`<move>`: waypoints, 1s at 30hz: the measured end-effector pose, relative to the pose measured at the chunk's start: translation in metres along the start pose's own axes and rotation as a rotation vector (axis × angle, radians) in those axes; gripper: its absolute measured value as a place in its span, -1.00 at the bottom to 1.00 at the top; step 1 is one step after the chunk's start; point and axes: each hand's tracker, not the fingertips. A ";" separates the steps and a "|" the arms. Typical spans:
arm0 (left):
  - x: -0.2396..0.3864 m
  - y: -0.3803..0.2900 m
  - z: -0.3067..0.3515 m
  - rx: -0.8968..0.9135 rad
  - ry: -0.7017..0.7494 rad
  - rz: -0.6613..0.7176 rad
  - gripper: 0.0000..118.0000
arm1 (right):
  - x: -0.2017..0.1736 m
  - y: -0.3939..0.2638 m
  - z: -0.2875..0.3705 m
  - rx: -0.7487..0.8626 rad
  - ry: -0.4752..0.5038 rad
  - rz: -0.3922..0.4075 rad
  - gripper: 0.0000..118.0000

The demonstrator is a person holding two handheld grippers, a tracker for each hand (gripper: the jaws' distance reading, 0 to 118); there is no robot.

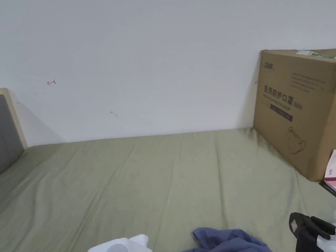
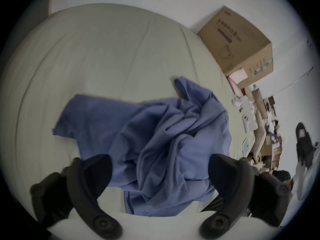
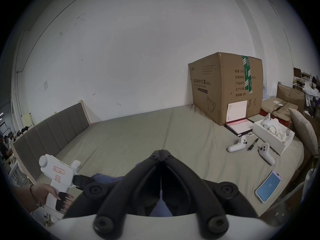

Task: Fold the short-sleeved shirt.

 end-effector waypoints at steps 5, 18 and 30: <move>0.000 0.013 0.085 0.389 0.004 -0.001 0.86 | -0.012 0.009 0.000 0.023 0.024 -0.014 -1.00; 0.041 -0.085 0.200 1.108 0.302 -0.320 -0.72 | -0.053 0.020 0.026 0.305 0.071 0.069 -1.00; 0.030 -0.105 0.204 1.153 0.321 -0.332 -1.00 | -0.055 0.011 0.027 0.330 -0.011 0.062 -1.00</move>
